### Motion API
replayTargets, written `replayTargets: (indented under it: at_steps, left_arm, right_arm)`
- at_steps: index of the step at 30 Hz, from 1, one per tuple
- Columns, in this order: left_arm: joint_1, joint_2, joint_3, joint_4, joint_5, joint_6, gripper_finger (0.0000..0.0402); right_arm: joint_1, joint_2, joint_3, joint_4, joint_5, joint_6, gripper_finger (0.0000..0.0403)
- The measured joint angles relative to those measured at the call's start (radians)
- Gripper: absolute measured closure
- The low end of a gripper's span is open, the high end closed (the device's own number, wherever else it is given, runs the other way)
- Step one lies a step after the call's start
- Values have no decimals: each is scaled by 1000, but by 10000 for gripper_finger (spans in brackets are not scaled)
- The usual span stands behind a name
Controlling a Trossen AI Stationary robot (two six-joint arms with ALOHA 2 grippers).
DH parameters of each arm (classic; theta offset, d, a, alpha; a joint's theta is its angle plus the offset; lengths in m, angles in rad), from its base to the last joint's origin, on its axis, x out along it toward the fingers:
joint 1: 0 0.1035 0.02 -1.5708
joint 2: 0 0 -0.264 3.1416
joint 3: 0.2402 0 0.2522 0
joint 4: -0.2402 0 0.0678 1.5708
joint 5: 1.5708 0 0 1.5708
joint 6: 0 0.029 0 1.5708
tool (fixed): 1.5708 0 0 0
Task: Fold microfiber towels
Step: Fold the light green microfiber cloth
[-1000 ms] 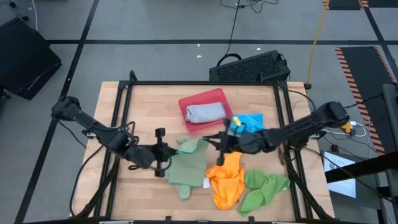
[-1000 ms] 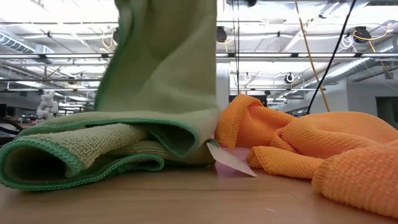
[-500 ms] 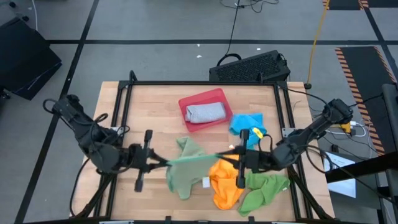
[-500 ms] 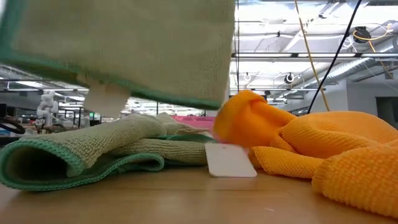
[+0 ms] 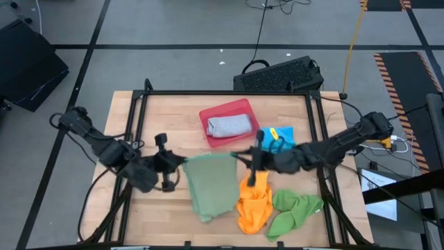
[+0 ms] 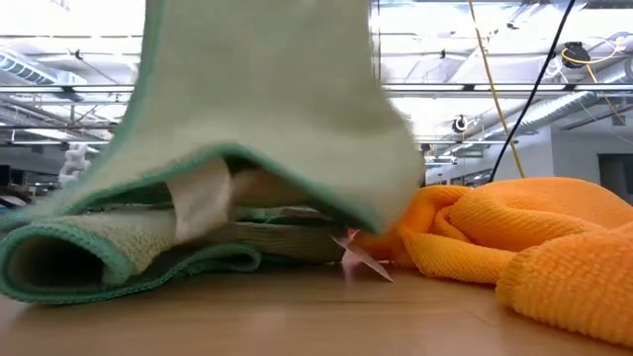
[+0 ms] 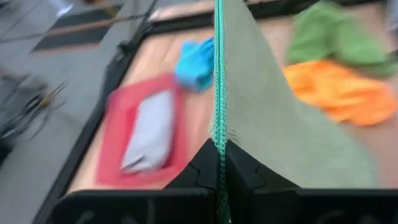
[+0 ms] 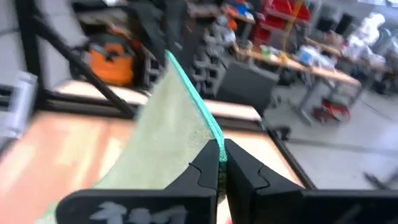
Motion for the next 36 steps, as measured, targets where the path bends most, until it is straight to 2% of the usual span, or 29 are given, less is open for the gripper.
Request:
replayTargets:
  at_steps: [3, 7, 9, 12, 16, 19, 22, 28, 32, 36]
  left_arm:
    - [86, 0, -56, -42, -6, -16, 389]
    - [188, 0, -109, -48, 56, -21, 395]
    - [220, 0, -125, -46, 93, -23, 388]
    - [244, 0, -141, -41, 115, 8, 385]
    - [279, -9, -148, -55, 86, 81, 396]
    - [322, -26, -147, -60, 57, 109, 390]
    - [349, -36, -147, -64, 71, 100, 391]
    - [352, -35, -147, -118, 76, 82, 390]
    - [354, -35, -146, -132, 74, 106, 395]
    - [357, -35, -135, -134, 20, 131, 392]
  right_arm:
    - [-92, 0, -42, 29, -46, -9, 399]
    - [-203, -1, -80, 47, -200, 21, 399]
    - [-238, -1, -108, 73, -257, 42, 399]
    - [-269, -1, -141, 94, -288, 49, 399]
    - [-315, -1, -164, 139, -314, -5, 399]
    - [-367, 0, -164, 197, -377, -27, 399]
    - [-399, 0, -164, 232, -460, 1, 399]
    - [-403, 1, -164, 154, -495, -10, 399]
    - [-402, 2, -164, 131, -494, -77, 399]
    - [-410, 2, -164, 152, -463, -134, 399]
